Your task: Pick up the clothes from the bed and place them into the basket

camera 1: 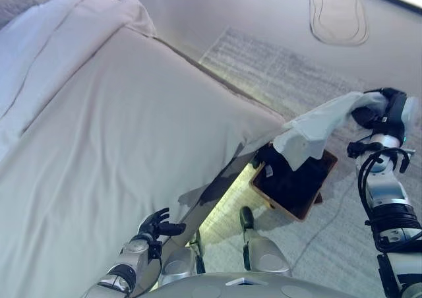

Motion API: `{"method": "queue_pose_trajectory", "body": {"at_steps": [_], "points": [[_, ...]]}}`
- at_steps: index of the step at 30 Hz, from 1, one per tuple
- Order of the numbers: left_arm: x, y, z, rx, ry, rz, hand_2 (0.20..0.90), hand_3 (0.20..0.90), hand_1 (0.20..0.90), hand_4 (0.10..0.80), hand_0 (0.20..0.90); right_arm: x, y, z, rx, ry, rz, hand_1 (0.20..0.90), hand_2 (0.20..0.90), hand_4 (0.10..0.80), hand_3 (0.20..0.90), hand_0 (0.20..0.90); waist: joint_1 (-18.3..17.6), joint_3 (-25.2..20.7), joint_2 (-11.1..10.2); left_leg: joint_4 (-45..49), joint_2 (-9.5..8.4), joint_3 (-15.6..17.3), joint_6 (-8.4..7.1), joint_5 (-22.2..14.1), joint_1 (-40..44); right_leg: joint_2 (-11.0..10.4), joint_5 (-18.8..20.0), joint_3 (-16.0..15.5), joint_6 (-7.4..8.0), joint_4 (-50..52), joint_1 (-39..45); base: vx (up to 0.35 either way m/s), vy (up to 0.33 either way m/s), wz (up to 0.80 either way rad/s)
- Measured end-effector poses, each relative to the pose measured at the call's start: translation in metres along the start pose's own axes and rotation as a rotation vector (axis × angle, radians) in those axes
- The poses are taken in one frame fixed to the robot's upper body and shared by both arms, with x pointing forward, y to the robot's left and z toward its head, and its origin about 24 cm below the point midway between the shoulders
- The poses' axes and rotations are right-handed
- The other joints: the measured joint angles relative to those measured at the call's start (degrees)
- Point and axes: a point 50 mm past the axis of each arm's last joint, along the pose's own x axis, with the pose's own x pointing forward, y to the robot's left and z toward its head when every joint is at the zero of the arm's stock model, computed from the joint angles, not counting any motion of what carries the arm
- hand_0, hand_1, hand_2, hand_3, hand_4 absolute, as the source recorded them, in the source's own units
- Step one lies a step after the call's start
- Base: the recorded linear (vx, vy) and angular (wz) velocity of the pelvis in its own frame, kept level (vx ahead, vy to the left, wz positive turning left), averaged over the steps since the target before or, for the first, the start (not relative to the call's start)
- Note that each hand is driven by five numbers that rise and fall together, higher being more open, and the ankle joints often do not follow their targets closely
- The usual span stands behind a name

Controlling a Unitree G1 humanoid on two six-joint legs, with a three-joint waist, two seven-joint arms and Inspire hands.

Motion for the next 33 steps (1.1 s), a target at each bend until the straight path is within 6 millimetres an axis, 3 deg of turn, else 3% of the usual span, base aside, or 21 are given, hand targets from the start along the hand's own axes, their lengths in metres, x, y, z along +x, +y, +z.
{"method": "queue_pose_trajectory", "body": {"at_steps": [5,9,10,11,12,18,22,27,33], "points": [[0.004,-0.005,0.027,0.004,-0.091,-0.024,0.900,0.900,0.900,0.800,0.900,-0.008,0.009,-0.022,-0.052,0.088,-0.011,0.300,0.300,0.100,0.200,0.300,-0.15,4.63,2.92,-0.07,-0.05,-0.04,-0.09,0.55,-2.50,-0.45,0.51,-0.09,-0.08,0.02,-2.41,-0.050,-0.024,0.00],[0.006,-0.003,0.061,0.053,-0.217,-0.036,0.900,0.900,0.900,0.800,0.900,0.000,0.020,-0.020,-0.072,0.110,-0.006,0.300,0.300,0.100,0.200,0.300,-0.12,7.83,4.62,-0.02,-0.18,-0.26,-0.74,1.82,-5.86,-0.57,1.41,-0.19,0.03,0.91,-6.17,-0.053,-0.023,0.00],[0.006,-0.005,0.070,0.058,-0.251,-0.042,0.900,0.900,0.900,0.800,0.900,0.004,0.021,-0.015,-0.071,0.108,-0.014,0.521,0.521,0.358,0.458,0.521,-0.10,8.77,5.14,0.04,-0.37,-0.33,-0.76,2.03,-6.66,-0.58,1.41,-0.21,0.03,1.61,-7.30,-0.099,-0.001,-0.03],[0.006,-0.006,0.078,0.059,-0.283,-0.046,0.900,0.900,0.900,0.800,0.900,0.009,0.023,-0.009,-0.069,0.103,-0.020,0.611,0.611,0.462,0.562,0.611,0.07,9.35,5.66,0.10,-0.48,-0.40,-0.76,2.42,-8.10,-0.68,1.41,-0.14,0.03,2.67,-9.27,-0.074,-0.009,-0.05],[0.005,-0.007,0.084,0.056,-0.316,-0.052,0.900,0.900,0.900,0.800,0.900,0.014,0.027,-0.001,-0.083,0.091,-0.017,0.900,0.900,0.800,0.900,0.900,0.27,9.35,5.75,0.16,-0.70,-0.52,-0.82,2.93,-9.81,-0.88,1.38,0.14,0.03,3.61,-11.56,-0.055,-0.022,-0.07],[0.001,-0.023,0.113,0.121,-0.445,-0.118,0.900,0.900,0.900,0.800,0.900,0.036,0.036,0.019,-0.194,0.142,-0.004,0.900,0.900,0.800,0.900,0.900,2.97,9.32,5.81,1.73,-1.45,-2.34,-1.67,4.80,-18.08,-1.67,1.20,0.17,0.08,8.56,-21.55,-0.038,-0.065,0.03],[-0.006,-0.038,0.128,0.166,-0.522,-0.181,0.900,0.900,0.900,0.800,0.900,0.051,0.031,0.042,-0.121,0.182,-0.076,0.900,0.900,0.800,0.900,0.900,5.68,9.28,5.87,3.11,-2.80,-2.93,-0.95,5.31,-25.43,-3.09,-1.15,0.14,0.47,16.07,-31.71,-0.036,-0.087,0.13],[-0.009,-0.049,0.129,0.201,-0.535,-0.222,0.900,0.900,0.900,0.800,0.900,0.056,0.027,0.052,-0.027,0.216,-0.134,0.900,0.900,0.800,0.900,0.900,7.78,9.28,5.87,4.14,-4.23,-3.81,-0.24,5.94,-30.04,-4.48,-2.06,0.06,0.32,20.47,-37.47,0.001,-0.025,0.20],[-0.010,-0.050,0.128,0.204,-0.533,-0.226,0.900,0.900,0.900,0.800,0.900,0.055,0.021,0.061,0.039,0.164,-0.264,0.900,0.900,0.800,0.900,0.900,7.77,9.30,5.83,4.27,-5.14,-4.46,0.57,6.25,-30.27,-5.20,-2.01,-0.23,0.34,19.97,-37.02,0.027,0.052,0.06]]}}
